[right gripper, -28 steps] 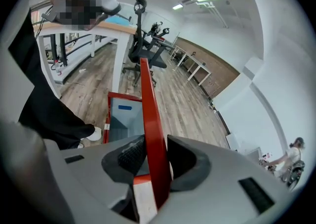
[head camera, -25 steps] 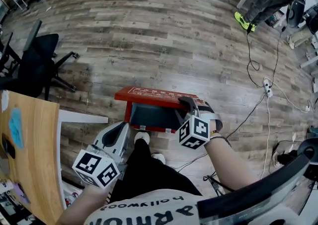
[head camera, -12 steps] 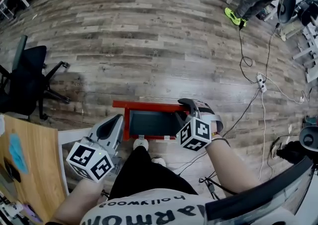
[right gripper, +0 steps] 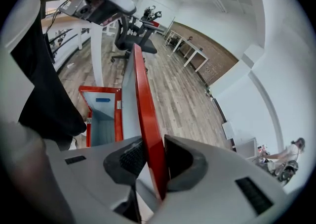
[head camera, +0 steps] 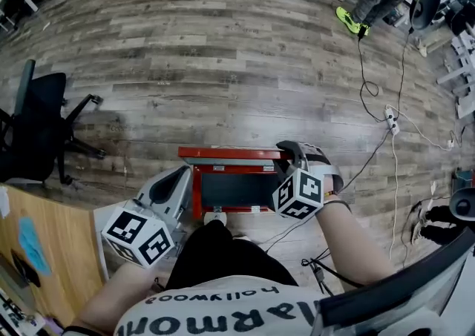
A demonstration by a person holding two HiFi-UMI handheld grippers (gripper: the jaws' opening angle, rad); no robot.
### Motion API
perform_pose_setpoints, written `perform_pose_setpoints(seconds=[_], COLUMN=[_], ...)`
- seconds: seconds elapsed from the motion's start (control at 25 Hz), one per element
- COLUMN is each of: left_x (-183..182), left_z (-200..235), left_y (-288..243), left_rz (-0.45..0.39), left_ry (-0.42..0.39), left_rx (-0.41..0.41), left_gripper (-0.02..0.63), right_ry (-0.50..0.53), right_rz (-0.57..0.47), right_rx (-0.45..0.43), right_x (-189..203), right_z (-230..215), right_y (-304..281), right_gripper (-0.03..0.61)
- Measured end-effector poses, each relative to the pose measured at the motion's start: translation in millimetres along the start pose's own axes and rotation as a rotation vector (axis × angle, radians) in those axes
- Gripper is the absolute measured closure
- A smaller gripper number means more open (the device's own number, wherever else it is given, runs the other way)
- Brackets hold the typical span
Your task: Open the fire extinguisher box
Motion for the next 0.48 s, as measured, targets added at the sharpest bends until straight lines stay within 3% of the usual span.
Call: perform_pose_setpoints(seconds=[0.2, 0.48], left_x=[-0.1, 2.6], left_z=[16.0, 21.7], left_y=[-9.0, -14.8], left_rz=[0.015, 0.007], left_ry=[0.004, 0.045], left_rx=[0.02, -0.042], left_gripper=[0.609, 0.609], right_ry=[-0.006, -0.002], right_rz=[0.026, 0.007], right_rx=[0.005, -0.03], right_x=[-1.7, 1.6], right_z=[-7.3, -18.9], right_y=[-10.1, -17.1], right_gripper=[0.482, 0.482])
Point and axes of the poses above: the fingertips, and each gripper's own axes: y backward along the fingers, z to its left, x out of its underside, the point moved 3 cm from there along y, backward along the fingers, and after that the axes turned 3 degrees about z, right-handed, at the moved point
